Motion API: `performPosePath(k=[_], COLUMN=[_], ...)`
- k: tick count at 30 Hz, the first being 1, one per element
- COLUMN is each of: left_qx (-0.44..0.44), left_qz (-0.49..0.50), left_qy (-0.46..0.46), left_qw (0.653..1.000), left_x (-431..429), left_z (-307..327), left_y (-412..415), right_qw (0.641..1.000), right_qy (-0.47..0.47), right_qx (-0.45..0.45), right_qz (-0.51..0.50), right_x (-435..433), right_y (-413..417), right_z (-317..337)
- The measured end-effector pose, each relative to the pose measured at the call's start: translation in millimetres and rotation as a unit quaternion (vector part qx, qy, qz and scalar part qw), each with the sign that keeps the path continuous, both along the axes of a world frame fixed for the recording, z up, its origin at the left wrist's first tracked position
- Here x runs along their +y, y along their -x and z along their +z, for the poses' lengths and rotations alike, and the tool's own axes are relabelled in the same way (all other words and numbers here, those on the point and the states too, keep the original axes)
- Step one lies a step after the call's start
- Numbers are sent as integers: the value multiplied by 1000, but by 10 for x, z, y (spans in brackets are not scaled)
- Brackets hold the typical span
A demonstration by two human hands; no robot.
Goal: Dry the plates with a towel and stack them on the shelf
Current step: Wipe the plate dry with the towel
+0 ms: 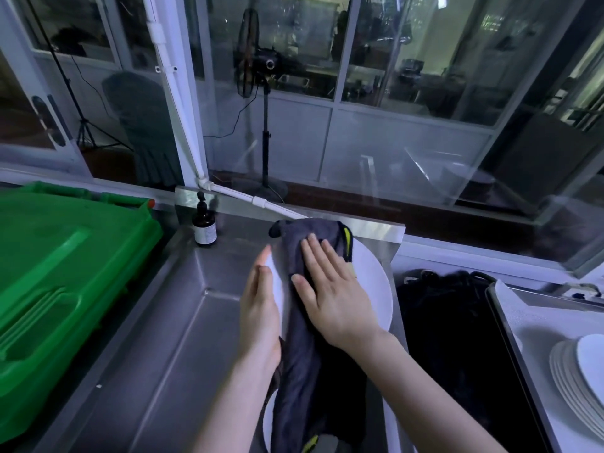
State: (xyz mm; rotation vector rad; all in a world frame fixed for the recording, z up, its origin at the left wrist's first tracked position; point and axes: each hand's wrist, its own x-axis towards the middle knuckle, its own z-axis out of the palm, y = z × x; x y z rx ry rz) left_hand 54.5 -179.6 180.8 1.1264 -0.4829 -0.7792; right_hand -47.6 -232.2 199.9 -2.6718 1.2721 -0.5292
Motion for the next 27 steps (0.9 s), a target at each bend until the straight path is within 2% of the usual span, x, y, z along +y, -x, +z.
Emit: performPosePath(k=[3,7,9,11,12,17,21,23,27], left_qx=[39,50,73,115,120,20,35,41,29], left_qz=[9,22,14,4,7,28,52,56,33], left_qy=[-12,1,-3,-26,-32,-23,-32,-29,-12], left_qw=[999,999,997,993,992,999,998,997,999], left_x=[26,22,-3,-9,-10,-8,36,46,13], left_z=[-35,-22,-78,-105,-107,-24,-5,9,-23], left_y=[-141,-177,-115,-57,-39,-13,-169,-242,-220], right_qw=[996,992,988,989,991,998,992,992,994], right_qy=[-17,9,6,-13,-18,-64,-32,-52,-65], right_qx=[63,108,87,65,58,2,55,86,88], right_qz=[-55,71,127,131,117,-19,-110,-77,27], right_x=[-71,226,399,385,332,-83,-139,-4,379], right_y=[192,337,241,94,29,-73,227,407,448], right_z=[-15,-80,-140,-166,-173,-150,-202,-267,-379])
